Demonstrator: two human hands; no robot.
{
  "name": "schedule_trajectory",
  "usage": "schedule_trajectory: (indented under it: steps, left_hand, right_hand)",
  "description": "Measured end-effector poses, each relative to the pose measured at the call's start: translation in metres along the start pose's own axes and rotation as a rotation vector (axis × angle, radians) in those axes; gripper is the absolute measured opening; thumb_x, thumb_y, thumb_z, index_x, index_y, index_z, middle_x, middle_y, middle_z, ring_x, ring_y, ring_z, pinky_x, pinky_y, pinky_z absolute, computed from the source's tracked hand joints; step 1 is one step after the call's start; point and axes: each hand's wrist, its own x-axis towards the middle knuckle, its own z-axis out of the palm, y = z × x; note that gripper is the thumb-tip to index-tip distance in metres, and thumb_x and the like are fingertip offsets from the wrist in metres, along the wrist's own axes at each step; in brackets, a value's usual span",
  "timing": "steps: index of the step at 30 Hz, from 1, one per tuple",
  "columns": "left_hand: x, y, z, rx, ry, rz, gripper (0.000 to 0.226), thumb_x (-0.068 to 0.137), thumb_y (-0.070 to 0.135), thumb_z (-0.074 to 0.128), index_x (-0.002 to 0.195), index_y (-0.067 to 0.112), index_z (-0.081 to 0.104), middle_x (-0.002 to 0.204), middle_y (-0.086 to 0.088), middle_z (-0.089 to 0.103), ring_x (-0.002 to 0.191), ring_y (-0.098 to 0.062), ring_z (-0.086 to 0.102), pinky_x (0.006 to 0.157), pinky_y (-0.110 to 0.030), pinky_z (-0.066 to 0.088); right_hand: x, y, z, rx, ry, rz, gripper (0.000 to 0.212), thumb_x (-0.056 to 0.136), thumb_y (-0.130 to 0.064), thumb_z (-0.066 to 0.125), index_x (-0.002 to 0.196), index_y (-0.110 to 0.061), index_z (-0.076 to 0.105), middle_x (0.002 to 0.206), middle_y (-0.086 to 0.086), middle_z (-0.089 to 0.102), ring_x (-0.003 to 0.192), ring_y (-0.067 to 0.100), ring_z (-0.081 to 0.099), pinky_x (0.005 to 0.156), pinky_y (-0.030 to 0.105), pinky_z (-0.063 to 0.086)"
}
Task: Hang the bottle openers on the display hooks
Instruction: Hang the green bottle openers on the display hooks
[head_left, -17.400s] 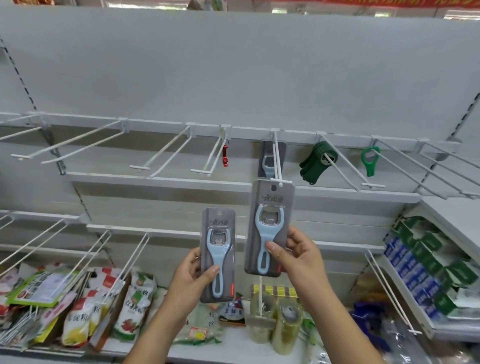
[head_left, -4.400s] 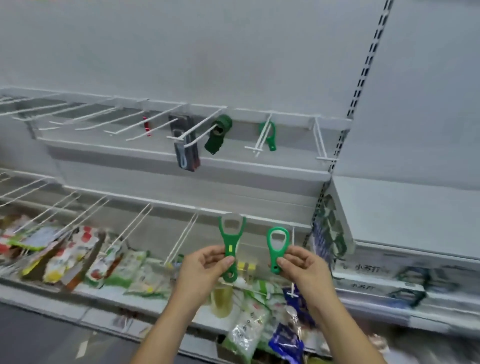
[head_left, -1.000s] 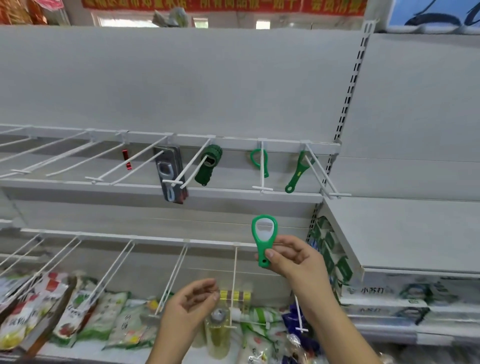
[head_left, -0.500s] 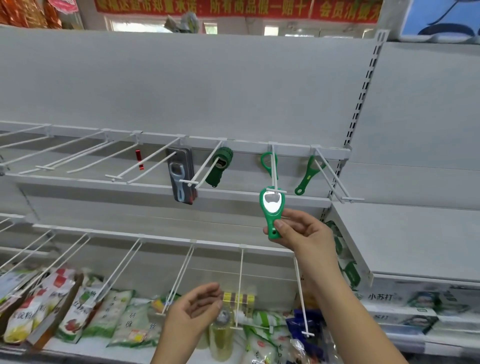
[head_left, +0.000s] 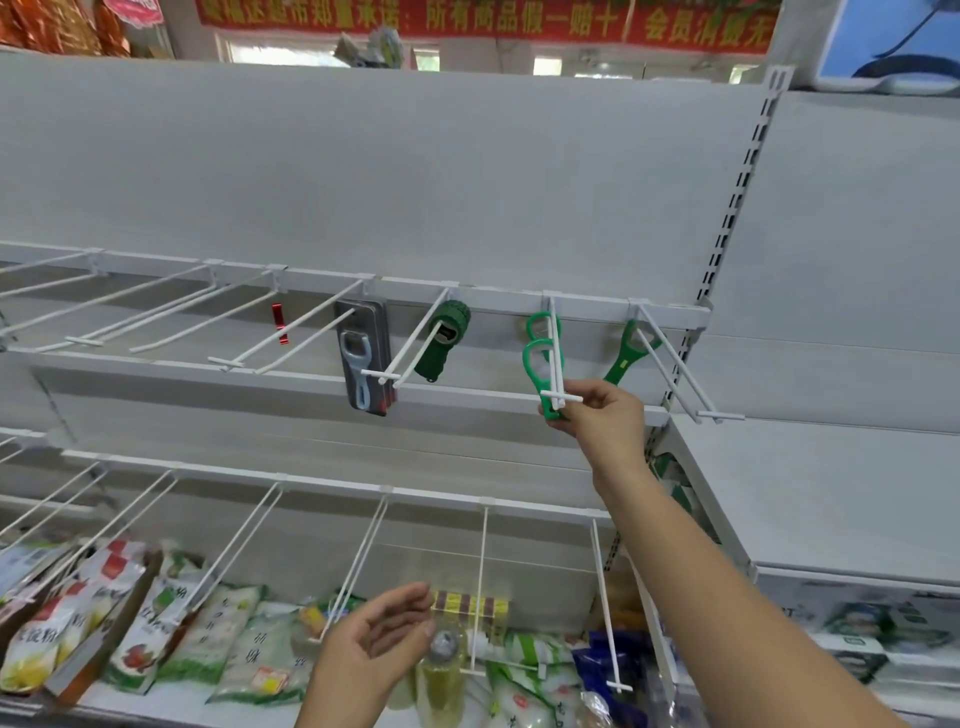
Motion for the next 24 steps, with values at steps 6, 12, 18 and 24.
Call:
schedule_trajectory:
  steps: [6, 12, 18, 24]
  left_hand:
    - [0.002, -0.003, -0.013, -0.009, 0.012, -0.041, 0.044, 0.070, -0.013, 0.078, 0.106, 0.011, 0.074, 0.099, -0.007, 0.078, 0.094, -0.021, 0.075, 0.088, -0.024, 0.058]
    - [0.006, -0.004, -0.023, -0.015, 0.031, -0.091, 0.039, 0.068, -0.016, 0.079, 0.099, 0.008, 0.074, 0.093, -0.007, 0.079, 0.087, -0.018, 0.076, 0.076, -0.015, 0.058]
    - [0.003, -0.003, -0.033, -0.002, 0.021, -0.091, 0.039, 0.068, -0.015, 0.079, 0.100, 0.007, 0.074, 0.093, -0.005, 0.079, 0.087, -0.017, 0.076, 0.074, -0.014, 0.058]
    - [0.002, 0.001, -0.026, -0.006, -0.011, -0.048, 0.034, 0.077, -0.013, 0.073, 0.104, 0.008, 0.074, 0.095, -0.006, 0.079, 0.094, -0.022, 0.074, 0.079, -0.014, 0.057]
  right_hand:
    - [0.057, 0.001, 0.012, -0.177, 0.056, 0.005, 0.013, 0.085, -0.008, 0.076, 0.096, -0.001, 0.076, 0.088, 0.014, 0.075, 0.062, 0.012, 0.072, 0.053, 0.017, 0.054]
    - [0.093, 0.003, 0.017, -0.246, 0.022, 0.043, 0.010, 0.085, -0.006, 0.075, 0.090, 0.002, 0.076, 0.091, 0.021, 0.074, 0.062, 0.024, 0.073, 0.072, 0.040, 0.064]
    - [0.100, 0.023, 0.010, -0.194, -0.016, 0.183, 0.023, 0.086, -0.010, 0.074, 0.096, 0.011, 0.073, 0.080, 0.022, 0.071, 0.070, 0.038, 0.070, 0.077, 0.045, 0.060]
    - [0.011, 0.045, -0.009, -0.265, -0.072, 0.052, 0.004, 0.089, -0.019, 0.072, 0.091, -0.016, 0.074, 0.091, 0.011, 0.074, 0.085, 0.022, 0.070, 0.080, 0.037, 0.057]
